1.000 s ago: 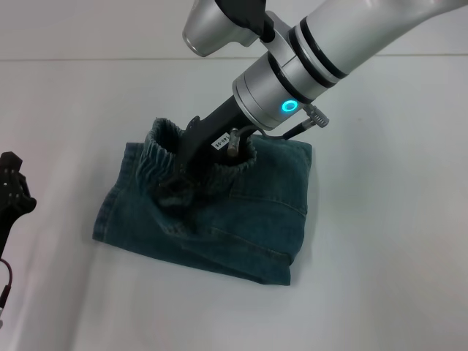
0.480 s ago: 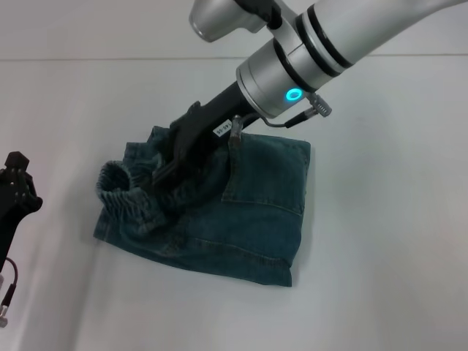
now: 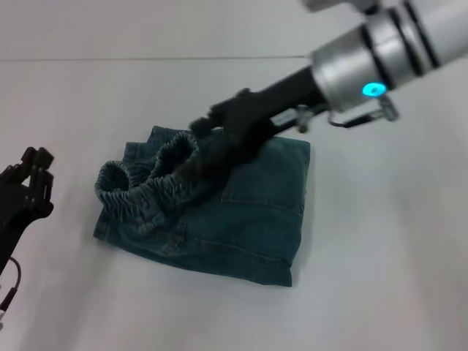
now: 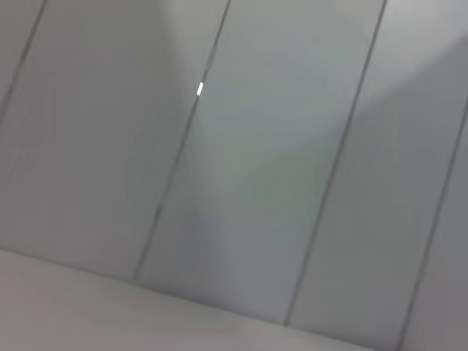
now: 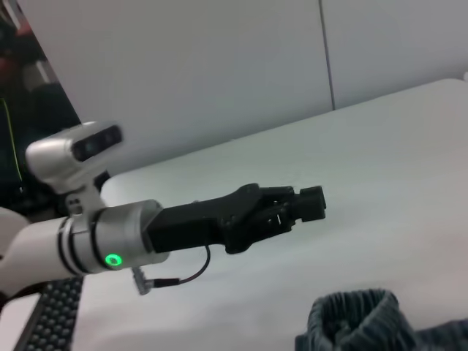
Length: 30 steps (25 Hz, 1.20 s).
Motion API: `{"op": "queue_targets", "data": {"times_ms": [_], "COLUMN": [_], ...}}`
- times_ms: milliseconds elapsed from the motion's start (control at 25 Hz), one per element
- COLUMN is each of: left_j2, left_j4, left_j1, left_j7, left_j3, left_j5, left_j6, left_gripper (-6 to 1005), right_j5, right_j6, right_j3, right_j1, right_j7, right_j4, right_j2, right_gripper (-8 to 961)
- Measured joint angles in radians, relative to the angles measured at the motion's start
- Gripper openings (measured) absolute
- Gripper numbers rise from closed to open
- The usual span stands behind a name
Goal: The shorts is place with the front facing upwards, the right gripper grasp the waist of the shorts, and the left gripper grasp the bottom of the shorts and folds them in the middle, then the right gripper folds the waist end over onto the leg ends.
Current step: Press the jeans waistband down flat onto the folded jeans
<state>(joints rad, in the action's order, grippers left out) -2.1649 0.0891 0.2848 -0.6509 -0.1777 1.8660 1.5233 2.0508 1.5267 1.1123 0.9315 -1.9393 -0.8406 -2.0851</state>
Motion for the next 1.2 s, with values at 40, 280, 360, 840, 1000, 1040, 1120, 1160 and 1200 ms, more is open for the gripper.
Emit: {"op": "queue_targets", "data": {"times_ms": [40,280,360,840,1000,1040,1120,1160,1200], "left_j2": [0.001,0.004,0.006,0.009,0.004,0.003,0.003,0.002,0.002], "left_j4": [0.025,0.229,0.307,0.56,0.51,0.497,0.48,0.472,0.468], "left_j1": [0.002,0.002,0.001,0.148,0.203,0.211,0.22,0.222,0.222], "left_j7": [-0.044,-0.229,-0.309,-0.745,-0.757,-0.757,-0.761,-0.769,-0.778], "left_j3": [0.027,0.197,0.266,0.755,0.825,0.83,0.828,0.819,0.808], "left_j5": [0.0,0.0,0.0,0.148,0.168,0.168,0.163,0.155,0.145], "left_j6": [0.011,0.119,0.162,0.257,0.148,0.112,0.054,0.017,-0.014], "left_gripper": [87,303,399,686,864,884,923,923,923], "right_j5": [-0.002,-0.013,-0.024,-0.063,-0.062,-0.061,-0.059,-0.058,-0.057], "right_j6": [0.025,0.114,0.139,0.211,0.24,0.244,0.247,0.248,0.248], "right_j3": [-0.012,-0.129,-0.191,-0.415,-0.428,-0.428,-0.428,-0.428,-0.428], "right_j1": [-0.031,-0.216,-0.267,-0.435,-0.45,-0.452,-0.456,-0.457,-0.458], "right_j7": [0.001,0.063,0.113,0.281,0.3,0.303,0.306,0.309,0.313], "right_j4": [-0.026,-0.11,-0.103,-0.018,-0.01,-0.009,-0.007,-0.006,-0.004], "right_j2": [0.001,0.001,0.003,0.045,0.049,0.05,0.05,0.05,0.05], "right_gripper": [939,940,940,939,939,939,939,939,939]}}
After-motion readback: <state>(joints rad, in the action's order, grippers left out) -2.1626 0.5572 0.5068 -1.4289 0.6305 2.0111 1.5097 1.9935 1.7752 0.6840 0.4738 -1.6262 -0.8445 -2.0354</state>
